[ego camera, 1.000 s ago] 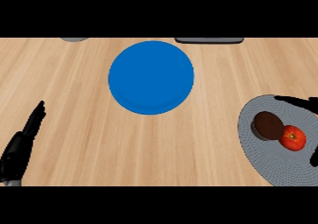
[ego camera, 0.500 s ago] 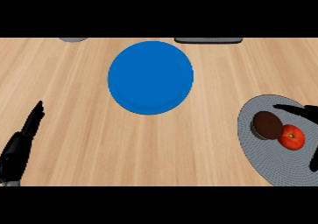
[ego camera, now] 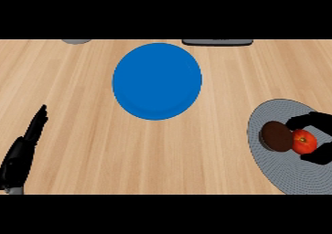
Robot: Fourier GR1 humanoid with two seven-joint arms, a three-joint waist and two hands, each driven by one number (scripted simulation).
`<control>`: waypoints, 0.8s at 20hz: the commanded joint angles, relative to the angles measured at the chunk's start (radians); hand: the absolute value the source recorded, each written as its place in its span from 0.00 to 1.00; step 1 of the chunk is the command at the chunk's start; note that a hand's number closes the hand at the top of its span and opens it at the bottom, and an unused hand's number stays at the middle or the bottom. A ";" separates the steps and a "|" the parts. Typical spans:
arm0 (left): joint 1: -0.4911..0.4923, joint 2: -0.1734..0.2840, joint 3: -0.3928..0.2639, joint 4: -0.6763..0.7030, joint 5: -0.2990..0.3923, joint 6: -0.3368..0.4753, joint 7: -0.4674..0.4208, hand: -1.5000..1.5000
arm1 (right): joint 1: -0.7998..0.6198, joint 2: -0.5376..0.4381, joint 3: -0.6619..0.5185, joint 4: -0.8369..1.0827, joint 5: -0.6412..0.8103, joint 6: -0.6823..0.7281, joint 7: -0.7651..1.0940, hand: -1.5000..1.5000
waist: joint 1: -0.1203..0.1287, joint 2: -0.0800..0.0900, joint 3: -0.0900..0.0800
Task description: Pick the tomato from the placemat and place it in the plate
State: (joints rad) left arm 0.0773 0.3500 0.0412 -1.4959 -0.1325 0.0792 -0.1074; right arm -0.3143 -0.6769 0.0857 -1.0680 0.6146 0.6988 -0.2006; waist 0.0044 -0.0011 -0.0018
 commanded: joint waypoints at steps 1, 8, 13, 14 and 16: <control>-0.012 0.013 0.045 -0.017 0.020 -0.046 0.016 0.50 | 0.027 0.042 -0.017 -0.007 0.017 -0.020 -0.041 1.00 | -0.002 0.001 0.002; 0.022 -0.049 0.011 0.067 -0.039 -0.026 -0.093 0.50 | -0.087 0.094 -0.061 0.141 0.104 -0.157 -0.004 1.00 | 0.010 0.005 0.002; 0.001 -0.037 0.015 0.020 -0.040 -0.018 -0.025 0.50 | -0.146 0.205 -0.175 0.099 0.153 -0.413 0.381 1.00 | 0.008 0.004 0.001; -0.028 -0.022 0.017 0.006 -0.034 -0.036 0.006 0.50 | -0.173 0.253 -0.168 0.082 0.165 -0.448 0.436 1.00 | 0.008 0.003 0.002; -0.004 -0.013 0.040 -0.015 -0.016 -0.043 0.012 0.50 | -0.152 0.254 -0.151 0.071 0.229 -0.557 0.454 1.00 | 0.009 0.001 0.002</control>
State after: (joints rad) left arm 0.0759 0.3233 0.0647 -1.4955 -0.1589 0.0478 -0.1167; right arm -0.4406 -0.4782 -0.0508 -0.9859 0.7749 0.3088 0.1207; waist 0.0126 0.0010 -0.0003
